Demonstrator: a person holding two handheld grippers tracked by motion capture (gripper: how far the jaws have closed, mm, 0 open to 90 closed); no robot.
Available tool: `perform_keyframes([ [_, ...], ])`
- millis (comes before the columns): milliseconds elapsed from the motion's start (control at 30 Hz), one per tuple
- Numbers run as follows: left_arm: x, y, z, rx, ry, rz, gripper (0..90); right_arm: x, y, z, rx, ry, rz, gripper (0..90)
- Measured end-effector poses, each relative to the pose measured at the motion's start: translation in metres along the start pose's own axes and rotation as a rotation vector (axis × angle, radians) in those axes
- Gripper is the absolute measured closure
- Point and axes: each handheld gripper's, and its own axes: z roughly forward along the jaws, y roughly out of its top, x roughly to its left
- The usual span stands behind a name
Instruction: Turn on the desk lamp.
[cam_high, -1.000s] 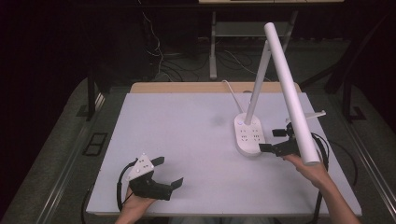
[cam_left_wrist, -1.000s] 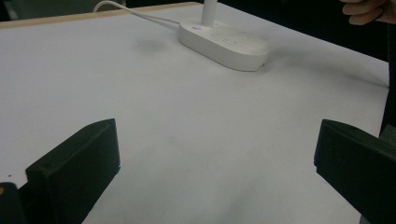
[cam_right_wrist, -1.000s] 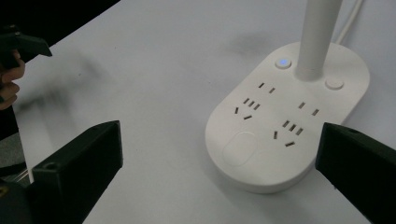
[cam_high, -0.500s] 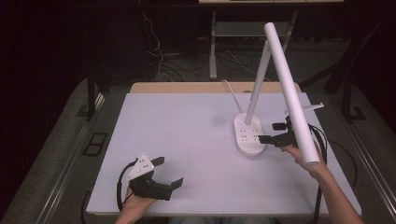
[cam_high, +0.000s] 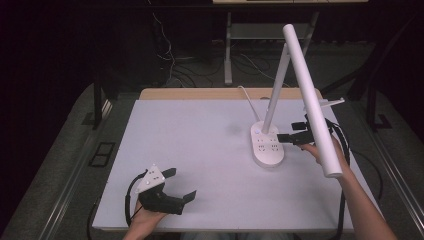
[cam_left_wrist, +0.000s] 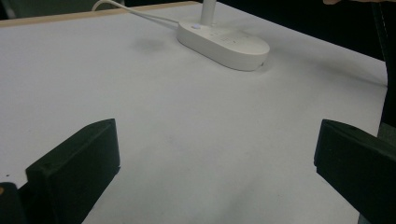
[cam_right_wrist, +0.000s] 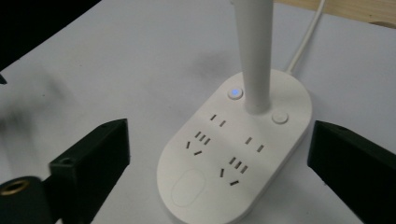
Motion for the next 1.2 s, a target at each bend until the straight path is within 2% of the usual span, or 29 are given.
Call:
perform_keyframes([
  [33,0.0,0.0,0.0,0.0,0.0,-0.001,0.0,-0.002,0.001,0.001,0.0,-0.001,-0.008,14.2],
  [100,0.0,0.0,-0.001,0.0,0.001,-0.001,0.0,-0.005,0.004,0.002,0.003,-0.001,-0.005,15.2],
  [167,0.0,0.0,-0.001,0.001,0.001,0.0,0.0,-0.007,0.007,0.005,0.018,-0.006,-0.01,21.5],
  [333,0.0,0.0,-0.001,0.0,0.0,-0.002,0.0,-0.014,0.011,0.007,0.009,-0.011,-0.007,30.5],
  [900,0.001,0.0,0.0,0.004,0.0,-0.003,0.0,-0.037,0.011,0.022,-0.008,-0.03,0.038,51.3],
  [1200,0.002,0.0,0.0,0.005,-0.001,0.0,0.0,-0.046,0.01,0.034,0.0,-0.008,0.06,75.6],
])
